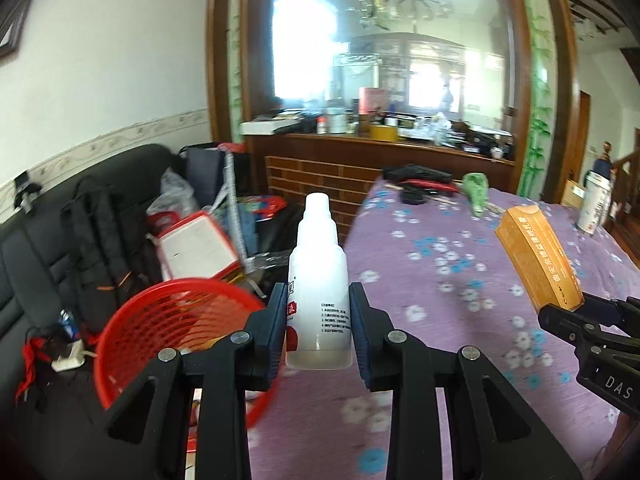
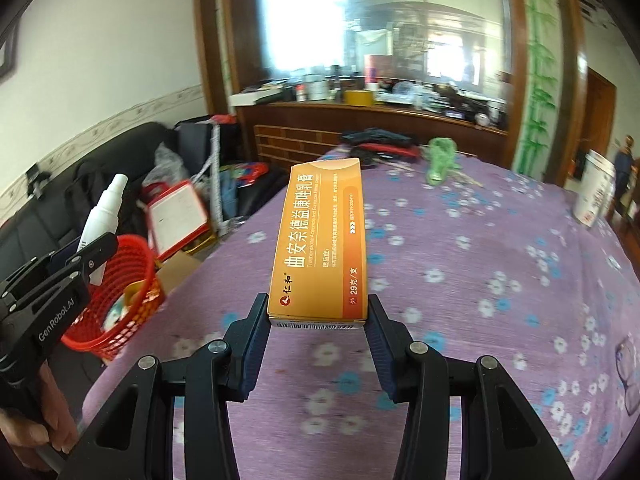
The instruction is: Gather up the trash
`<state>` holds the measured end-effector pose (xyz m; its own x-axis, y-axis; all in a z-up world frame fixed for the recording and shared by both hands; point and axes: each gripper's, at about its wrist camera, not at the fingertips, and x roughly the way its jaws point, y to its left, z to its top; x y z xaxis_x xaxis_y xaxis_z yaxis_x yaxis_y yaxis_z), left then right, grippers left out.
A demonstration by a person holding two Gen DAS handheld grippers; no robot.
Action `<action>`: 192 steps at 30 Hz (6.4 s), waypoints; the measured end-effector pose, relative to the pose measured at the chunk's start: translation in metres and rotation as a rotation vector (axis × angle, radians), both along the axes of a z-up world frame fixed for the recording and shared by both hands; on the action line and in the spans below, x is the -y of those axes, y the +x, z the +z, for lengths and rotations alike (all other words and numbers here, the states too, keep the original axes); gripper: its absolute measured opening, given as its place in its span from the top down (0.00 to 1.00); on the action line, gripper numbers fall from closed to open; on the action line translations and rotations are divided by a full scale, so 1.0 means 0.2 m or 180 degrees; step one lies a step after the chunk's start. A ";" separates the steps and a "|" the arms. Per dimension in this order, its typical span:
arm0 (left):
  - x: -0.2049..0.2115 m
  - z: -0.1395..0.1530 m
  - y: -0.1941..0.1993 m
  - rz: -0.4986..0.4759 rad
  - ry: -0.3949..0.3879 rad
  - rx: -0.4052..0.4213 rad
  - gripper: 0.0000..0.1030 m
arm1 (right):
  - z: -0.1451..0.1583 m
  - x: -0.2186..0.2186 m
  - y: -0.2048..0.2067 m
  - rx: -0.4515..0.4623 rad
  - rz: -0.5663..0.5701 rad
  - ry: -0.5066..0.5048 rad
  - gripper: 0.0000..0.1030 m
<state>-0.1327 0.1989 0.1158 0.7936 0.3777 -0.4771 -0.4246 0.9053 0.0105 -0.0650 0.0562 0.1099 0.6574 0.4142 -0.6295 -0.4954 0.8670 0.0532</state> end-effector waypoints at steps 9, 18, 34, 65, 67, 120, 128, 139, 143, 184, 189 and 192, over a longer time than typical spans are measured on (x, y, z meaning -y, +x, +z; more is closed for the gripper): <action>-0.27 -0.05 -0.16 0.0374 -0.0133 -0.0052 0.72 | -0.03 -0.31 -0.11 -0.0042 0.0440 -0.0123 0.51; -0.47 -0.12 -0.26 0.0586 -0.0258 -0.0116 0.72 | -0.06 -0.55 -0.19 -0.0137 0.0796 -0.0242 0.51; -0.72 -0.24 -0.35 0.0743 -0.0567 -0.0200 0.72 | -0.12 -0.92 -0.19 -0.0310 0.1243 -0.0373 0.51; -0.66 -0.22 -0.34 0.0610 -0.0454 -0.0130 0.26 | -0.12 -0.88 -0.13 -0.0164 0.1107 -0.0383 0.24; -0.64 -0.21 -0.35 0.0643 -0.0404 -0.0110 0.20 | -0.11 -0.86 -0.14 -0.0134 0.1064 -0.0388 0.22; 0.14 -0.12 -0.70 0.0857 0.0397 -0.0021 0.00 | -0.06 0.16 -0.71 0.0428 0.0164 -0.0348 0.04; 0.15 -0.13 -0.71 0.0768 0.0374 -0.0053 0.00 | -0.03 0.17 -0.74 0.0467 0.0110 -0.0341 0.04; 0.13 -0.17 -0.69 0.0758 0.0341 -0.0102 0.00 | -0.06 0.14 -0.73 0.0405 0.0139 -0.0370 0.03; 0.14 -0.17 -0.69 0.0742 0.0351 -0.0104 0.00 | -0.06 0.14 -0.73 0.0408 0.0143 -0.0384 0.03; 0.10 -0.16 -0.70 0.0758 0.0327 -0.0093 0.00 | -0.07 0.13 -0.73 0.0404 0.0137 -0.0399 0.03; 0.11 -0.16 -0.70 0.0762 0.0335 -0.0096 0.00 | -0.07 0.13 -0.73 0.0390 0.0122 -0.0394 0.03; 0.11 -0.17 -0.70 0.0755 0.0341 -0.0108 0.00 | -0.07 0.13 -0.73 0.0396 0.0120 -0.0398 0.03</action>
<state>-0.2726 0.1766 0.0824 0.6610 0.6011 -0.4491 -0.6227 0.7734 0.1187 -0.2119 0.0303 0.0961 0.7190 0.3637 -0.5923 -0.5237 0.8438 -0.1176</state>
